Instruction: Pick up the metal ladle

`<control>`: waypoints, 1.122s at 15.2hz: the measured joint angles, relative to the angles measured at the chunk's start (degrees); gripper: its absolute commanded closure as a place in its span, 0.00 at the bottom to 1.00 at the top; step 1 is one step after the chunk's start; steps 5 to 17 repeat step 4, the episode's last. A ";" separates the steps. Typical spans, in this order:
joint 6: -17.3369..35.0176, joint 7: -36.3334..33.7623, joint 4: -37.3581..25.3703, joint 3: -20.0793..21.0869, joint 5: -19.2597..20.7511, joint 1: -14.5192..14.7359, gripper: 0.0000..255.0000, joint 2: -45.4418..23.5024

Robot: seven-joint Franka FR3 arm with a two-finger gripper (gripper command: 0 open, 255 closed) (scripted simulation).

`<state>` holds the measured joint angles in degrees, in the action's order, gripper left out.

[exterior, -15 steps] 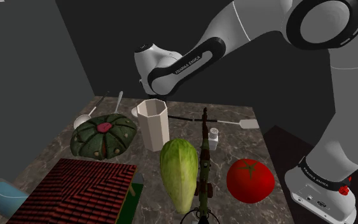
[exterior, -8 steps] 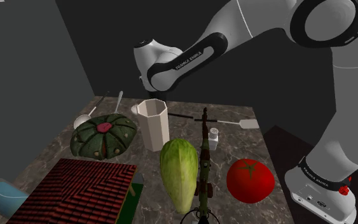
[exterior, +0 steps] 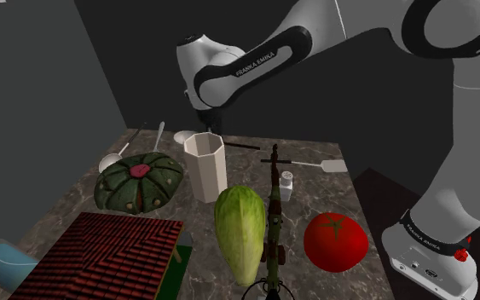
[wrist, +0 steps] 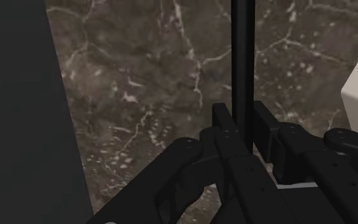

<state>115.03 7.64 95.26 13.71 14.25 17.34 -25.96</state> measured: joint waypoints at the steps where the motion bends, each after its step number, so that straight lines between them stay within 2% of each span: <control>1: -0.90 0.20 -0.97 0.02 -0.09 0.03 1.00 -0.05; 4: -2.31 0.55 -1.32 0.17 -0.45 -0.09 1.00 1.05; 17: -2.31 0.55 -1.32 0.17 -0.45 -0.09 1.00 1.05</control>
